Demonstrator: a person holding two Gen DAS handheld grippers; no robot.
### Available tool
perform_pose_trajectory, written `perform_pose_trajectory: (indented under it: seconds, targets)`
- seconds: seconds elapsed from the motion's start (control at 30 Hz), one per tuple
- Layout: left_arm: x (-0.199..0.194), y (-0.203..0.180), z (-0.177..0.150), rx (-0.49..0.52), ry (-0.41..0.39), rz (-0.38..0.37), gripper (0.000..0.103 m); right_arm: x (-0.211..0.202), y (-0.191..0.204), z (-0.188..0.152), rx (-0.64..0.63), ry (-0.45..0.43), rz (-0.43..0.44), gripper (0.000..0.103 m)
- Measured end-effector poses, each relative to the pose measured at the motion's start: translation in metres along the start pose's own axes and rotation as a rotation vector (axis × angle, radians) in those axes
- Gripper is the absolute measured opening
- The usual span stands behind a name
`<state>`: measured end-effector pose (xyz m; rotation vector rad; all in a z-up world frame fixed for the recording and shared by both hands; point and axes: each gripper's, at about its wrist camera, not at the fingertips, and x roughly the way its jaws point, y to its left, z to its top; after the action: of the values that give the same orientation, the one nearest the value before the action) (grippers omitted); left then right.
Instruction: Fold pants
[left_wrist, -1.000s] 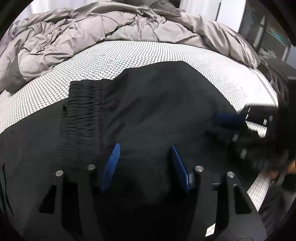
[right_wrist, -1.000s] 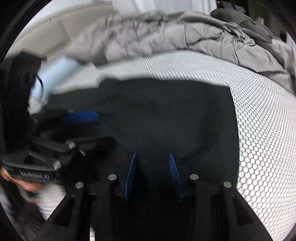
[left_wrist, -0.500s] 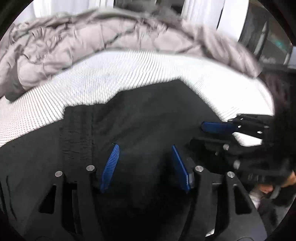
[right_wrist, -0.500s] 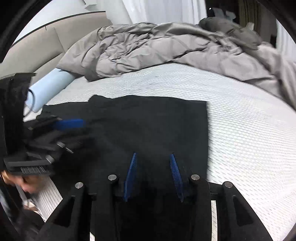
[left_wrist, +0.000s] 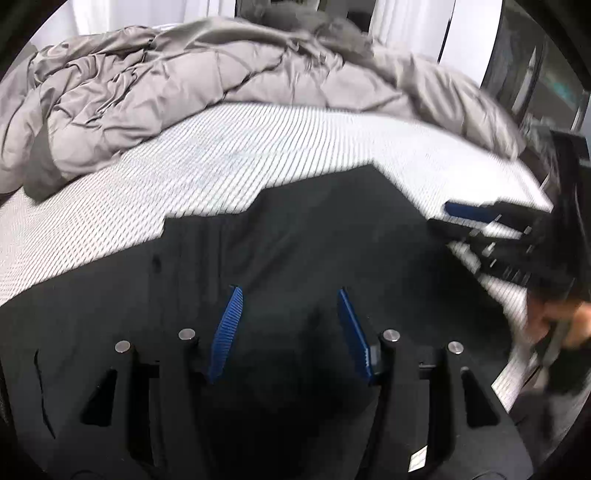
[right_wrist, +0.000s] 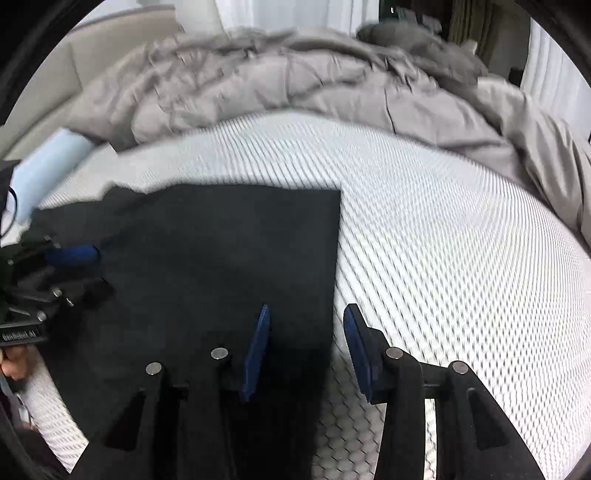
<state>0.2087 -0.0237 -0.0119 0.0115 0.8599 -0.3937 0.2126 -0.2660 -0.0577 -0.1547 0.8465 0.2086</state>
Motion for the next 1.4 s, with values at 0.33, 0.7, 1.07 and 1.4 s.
perform_pose_trajectory:
  seconds: [0.33, 0.7, 1.07, 1.4]
  targets:
    - [0.060, 0.032, 0.013, -0.094, 0.071, -0.026, 0.041, 0.066, 0.053, 0.020, -0.141, 0.113, 0.036, 0.043]
    - [0.011, 0.028, 0.022, -0.064, -0.023, -0.073, 0.045, 0.032, 0.006, 0.029, -0.053, 0.052, -0.070, 0.046]
    - [0.045, 0.073, 0.017, -0.202, 0.026, -0.029, 0.025, 0.074, 0.044, 0.032, -0.137, 0.115, -0.093, 0.048]
    - [-0.018, 0.081, -0.002, -0.273, -0.017, 0.049, 0.031, -0.005, -0.083, -0.010, 0.248, 0.067, 0.085, 0.058]
